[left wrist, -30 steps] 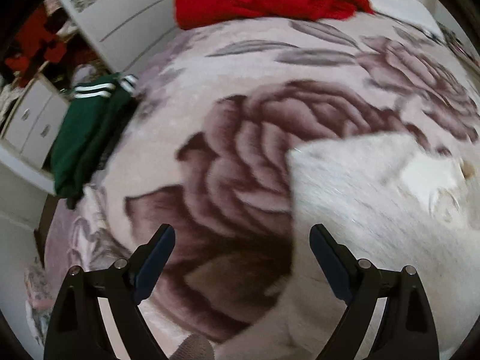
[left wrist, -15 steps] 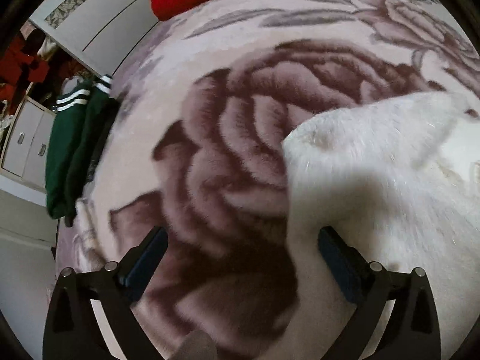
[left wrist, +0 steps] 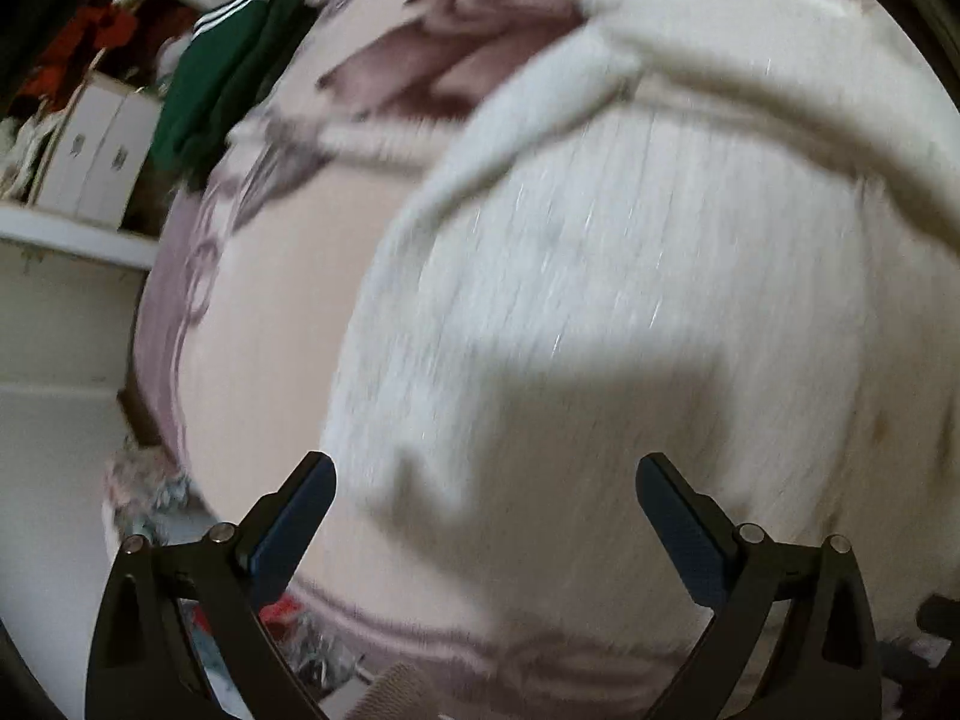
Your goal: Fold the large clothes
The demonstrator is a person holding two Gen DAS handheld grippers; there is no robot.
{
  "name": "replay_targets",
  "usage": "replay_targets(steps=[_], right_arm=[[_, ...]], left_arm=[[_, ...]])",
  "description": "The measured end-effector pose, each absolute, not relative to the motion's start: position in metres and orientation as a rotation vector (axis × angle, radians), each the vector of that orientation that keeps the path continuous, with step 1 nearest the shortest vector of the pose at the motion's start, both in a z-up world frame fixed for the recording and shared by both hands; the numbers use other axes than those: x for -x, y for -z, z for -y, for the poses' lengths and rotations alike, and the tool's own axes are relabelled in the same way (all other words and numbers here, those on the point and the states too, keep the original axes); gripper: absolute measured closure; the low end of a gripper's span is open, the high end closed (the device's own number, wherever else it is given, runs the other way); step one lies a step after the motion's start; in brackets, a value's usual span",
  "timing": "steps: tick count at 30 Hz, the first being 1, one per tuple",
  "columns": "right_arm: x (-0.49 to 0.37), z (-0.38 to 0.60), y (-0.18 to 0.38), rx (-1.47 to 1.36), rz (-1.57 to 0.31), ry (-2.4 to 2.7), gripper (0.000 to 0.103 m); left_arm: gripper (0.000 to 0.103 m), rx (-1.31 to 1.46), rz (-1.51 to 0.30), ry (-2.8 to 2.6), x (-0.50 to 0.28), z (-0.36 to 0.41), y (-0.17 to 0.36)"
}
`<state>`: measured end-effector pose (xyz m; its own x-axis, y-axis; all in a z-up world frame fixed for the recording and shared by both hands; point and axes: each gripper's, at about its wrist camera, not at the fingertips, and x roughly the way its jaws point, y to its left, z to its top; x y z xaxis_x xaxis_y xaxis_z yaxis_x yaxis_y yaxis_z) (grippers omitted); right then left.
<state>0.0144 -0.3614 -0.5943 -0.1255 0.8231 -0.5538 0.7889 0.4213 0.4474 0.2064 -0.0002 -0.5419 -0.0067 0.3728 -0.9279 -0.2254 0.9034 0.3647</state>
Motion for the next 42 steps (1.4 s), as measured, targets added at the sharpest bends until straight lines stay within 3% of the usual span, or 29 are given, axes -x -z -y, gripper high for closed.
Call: replay_targets(steps=[4, 5, 6, 7, 10, 12, 15, 18, 19, 22, 23, 30, 37, 38, 40, 42], right_arm=[[0.022, 0.358, 0.629, -1.553, -1.776, 0.025, 0.052], [0.025, 0.358, 0.631, -1.544, -1.746, 0.044, 0.056], [0.029, 0.361, 0.629, -1.549, -1.676, 0.071, 0.068], [0.032, 0.361, 0.628, -1.535, -1.666, 0.081, 0.091], [0.039, 0.350, 0.621, -1.412, -1.682, 0.079, 0.094], [0.048, 0.338, 0.623, -1.302, -1.786, 0.075, 0.103], [0.063, 0.332, 0.633, -1.280, -1.954, 0.057, 0.103], [0.047, 0.339, 0.602, -1.210, -1.969, -0.060, 0.103], [0.037, 0.342, 0.587, -1.149, -1.955, -0.091, 0.097], [-0.012, 0.359, 0.531, -0.933, -1.861, -0.154, 0.055], [-0.032, 0.369, 0.514, -0.884, -1.818, -0.163, 0.051], [-0.213, 0.432, 0.482, -0.738, -1.557, -0.123, 0.050], [-0.354, 0.418, 0.519, -0.603, -1.538, -0.141, 0.047], [-0.367, 0.407, 0.528, -0.561, -1.541, -0.136, 0.041], [-0.391, 0.391, 0.547, -0.489, -1.540, -0.138, 0.039], [-0.412, 0.366, 0.561, -0.374, -1.540, -0.144, 0.039]], left_arm=[[0.000, -0.071, -1.504, -0.508, -0.187, -0.003, 0.539], [0.000, -0.057, -1.487, -0.501, -0.184, -0.003, 0.534], [0.000, -0.064, -1.472, -0.491, -0.184, -0.002, 0.530], [0.000, -0.076, -1.462, -0.483, -0.185, -0.003, 0.526], [0.000, -0.137, -1.395, -0.459, -0.194, 0.003, 0.512], [0.000, -0.147, -1.361, -0.443, -0.205, 0.005, 0.503], [0.000, -0.125, -1.332, -0.418, -0.231, 0.013, 0.483], [0.000, -0.096, -1.288, -0.379, -0.267, 0.025, 0.459], [0.000, -0.091, -1.282, -0.363, -0.283, 0.029, 0.452], [0.000, -0.070, -1.277, -0.302, -0.336, 0.043, 0.443], [0.000, -0.069, -1.276, -0.283, -0.359, 0.048, 0.444], [0.002, -0.093, -1.431, -0.204, -0.499, 0.073, 0.510], [0.003, -0.245, -1.518, -0.142, -0.566, 0.093, 0.587], [0.009, -0.261, -1.516, -0.120, -0.566, 0.095, 0.594], [0.023, -0.267, -1.495, -0.078, -0.560, 0.096, 0.599], [0.051, -0.259, -1.459, -0.042, -0.551, 0.098, 0.597]])
